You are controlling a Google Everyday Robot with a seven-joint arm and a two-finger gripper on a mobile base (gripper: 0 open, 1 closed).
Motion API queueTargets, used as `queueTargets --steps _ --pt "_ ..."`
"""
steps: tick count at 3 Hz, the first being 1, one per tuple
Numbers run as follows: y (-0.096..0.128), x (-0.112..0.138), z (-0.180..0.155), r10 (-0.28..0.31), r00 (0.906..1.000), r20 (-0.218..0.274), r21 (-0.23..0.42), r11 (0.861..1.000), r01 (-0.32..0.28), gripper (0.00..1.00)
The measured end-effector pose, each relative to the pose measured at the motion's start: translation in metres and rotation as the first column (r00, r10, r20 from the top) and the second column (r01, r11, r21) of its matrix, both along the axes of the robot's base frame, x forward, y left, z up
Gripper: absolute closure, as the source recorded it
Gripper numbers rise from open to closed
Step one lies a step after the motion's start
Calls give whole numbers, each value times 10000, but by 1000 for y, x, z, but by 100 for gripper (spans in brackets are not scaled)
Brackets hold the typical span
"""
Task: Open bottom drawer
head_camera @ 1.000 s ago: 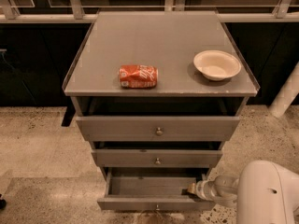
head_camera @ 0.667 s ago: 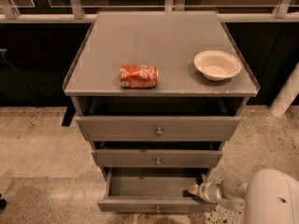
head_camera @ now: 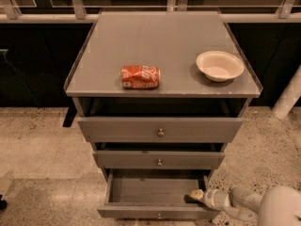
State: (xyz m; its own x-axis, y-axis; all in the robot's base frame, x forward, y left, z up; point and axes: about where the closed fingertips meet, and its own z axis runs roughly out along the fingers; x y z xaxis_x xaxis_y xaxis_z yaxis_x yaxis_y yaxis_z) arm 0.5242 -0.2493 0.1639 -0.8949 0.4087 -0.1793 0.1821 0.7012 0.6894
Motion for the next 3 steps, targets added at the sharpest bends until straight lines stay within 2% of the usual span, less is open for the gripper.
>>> queueTargets --steps 1,2,3 --pt "2 -12 10 -254 9997 -66 1349 9905 261 100" --pt "2 -20 21 -462 9988 -140 2014 9783 481 100" --pt "2 -28 30 -666 9975 -250 2339 9697 706 100"
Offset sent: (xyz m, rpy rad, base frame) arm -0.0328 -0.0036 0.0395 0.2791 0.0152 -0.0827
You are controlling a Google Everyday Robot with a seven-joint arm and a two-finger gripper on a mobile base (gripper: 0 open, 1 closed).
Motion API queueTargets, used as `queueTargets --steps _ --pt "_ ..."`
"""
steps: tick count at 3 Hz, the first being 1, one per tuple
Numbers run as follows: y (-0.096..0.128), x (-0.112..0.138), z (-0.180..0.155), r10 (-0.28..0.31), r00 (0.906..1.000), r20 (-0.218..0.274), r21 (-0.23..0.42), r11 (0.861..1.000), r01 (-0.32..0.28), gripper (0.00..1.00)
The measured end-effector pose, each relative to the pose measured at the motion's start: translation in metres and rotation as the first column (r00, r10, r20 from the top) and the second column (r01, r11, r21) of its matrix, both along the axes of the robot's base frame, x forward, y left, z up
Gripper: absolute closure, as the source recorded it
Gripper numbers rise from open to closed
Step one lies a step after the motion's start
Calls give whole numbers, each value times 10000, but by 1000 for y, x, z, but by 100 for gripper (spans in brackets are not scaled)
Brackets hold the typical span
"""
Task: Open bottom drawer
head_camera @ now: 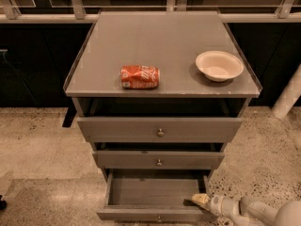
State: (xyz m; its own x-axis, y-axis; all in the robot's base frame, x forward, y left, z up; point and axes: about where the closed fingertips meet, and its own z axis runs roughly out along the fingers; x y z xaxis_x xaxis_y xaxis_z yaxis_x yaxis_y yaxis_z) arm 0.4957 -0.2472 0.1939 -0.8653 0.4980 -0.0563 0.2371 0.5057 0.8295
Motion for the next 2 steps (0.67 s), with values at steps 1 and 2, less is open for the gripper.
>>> queueTargets --steps 1,2 --pt "-4 -9 8 -392 9991 -137 -19 9992 391 100" --pt "-4 -9 8 -391 9991 -136 -18 9992 391 100"
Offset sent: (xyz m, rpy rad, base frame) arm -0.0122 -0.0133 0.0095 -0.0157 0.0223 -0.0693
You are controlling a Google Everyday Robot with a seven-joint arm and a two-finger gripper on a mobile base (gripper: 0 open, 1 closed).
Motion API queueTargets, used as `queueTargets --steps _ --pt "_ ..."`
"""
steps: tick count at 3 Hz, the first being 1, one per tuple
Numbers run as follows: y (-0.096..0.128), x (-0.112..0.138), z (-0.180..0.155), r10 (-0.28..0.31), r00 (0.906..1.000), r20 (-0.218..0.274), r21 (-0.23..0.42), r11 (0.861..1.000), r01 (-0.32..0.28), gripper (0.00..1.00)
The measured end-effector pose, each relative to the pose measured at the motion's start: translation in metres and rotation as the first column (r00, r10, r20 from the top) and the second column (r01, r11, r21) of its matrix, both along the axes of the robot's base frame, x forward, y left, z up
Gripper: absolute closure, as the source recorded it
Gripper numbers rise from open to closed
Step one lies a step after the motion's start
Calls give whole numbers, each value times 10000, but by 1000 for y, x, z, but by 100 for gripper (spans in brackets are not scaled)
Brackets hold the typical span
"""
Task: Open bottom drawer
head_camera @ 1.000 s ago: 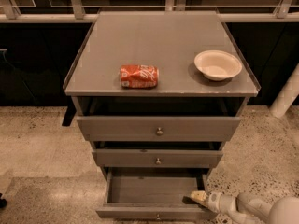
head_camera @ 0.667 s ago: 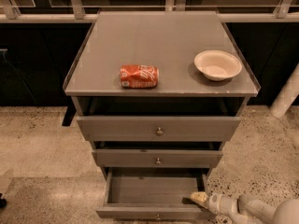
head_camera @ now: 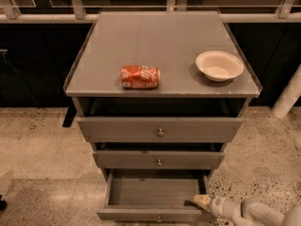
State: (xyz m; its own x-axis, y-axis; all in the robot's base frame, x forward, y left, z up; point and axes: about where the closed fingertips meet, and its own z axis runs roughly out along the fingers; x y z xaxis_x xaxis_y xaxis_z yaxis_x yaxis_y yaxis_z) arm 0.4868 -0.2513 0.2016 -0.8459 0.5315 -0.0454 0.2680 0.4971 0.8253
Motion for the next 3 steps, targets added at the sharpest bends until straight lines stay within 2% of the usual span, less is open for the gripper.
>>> queueTargets --steps 1,2,3 --pt "3 0 2 14 10000 70 112 9999 -14 82" --pt "11 -2 25 215 9986 473 56 9997 -218 58" --pt "14 -3 56 202 9936 1109 -30 9998 -200 34"
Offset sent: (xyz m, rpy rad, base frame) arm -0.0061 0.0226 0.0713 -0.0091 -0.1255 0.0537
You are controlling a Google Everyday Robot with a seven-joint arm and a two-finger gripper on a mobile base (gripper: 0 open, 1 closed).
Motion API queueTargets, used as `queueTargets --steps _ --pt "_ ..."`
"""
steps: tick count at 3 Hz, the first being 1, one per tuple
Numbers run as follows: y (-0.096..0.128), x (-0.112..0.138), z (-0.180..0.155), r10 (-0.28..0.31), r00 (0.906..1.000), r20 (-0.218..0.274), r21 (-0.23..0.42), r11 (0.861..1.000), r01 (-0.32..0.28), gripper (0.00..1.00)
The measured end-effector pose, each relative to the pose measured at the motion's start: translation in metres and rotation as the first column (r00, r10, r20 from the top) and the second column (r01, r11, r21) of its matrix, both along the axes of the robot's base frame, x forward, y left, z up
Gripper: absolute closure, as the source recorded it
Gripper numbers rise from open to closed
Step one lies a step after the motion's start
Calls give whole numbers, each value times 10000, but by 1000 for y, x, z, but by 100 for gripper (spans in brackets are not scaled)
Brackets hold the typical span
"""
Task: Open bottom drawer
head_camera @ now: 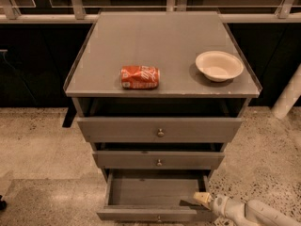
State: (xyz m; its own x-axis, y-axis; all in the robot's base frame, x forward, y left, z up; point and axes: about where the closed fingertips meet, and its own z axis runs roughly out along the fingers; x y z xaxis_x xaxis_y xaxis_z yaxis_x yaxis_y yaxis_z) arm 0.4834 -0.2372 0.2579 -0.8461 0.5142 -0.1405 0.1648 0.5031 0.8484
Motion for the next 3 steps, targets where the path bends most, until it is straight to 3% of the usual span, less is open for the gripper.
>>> queueTargets --steps 1,2,3 --pt "1 0 4 -4 10000 81 11 10000 3 12" --pt "1 0 4 -2 10000 81 12 10000 2 0" --pt "1 0 4 -2 10000 81 12 10000 2 0"
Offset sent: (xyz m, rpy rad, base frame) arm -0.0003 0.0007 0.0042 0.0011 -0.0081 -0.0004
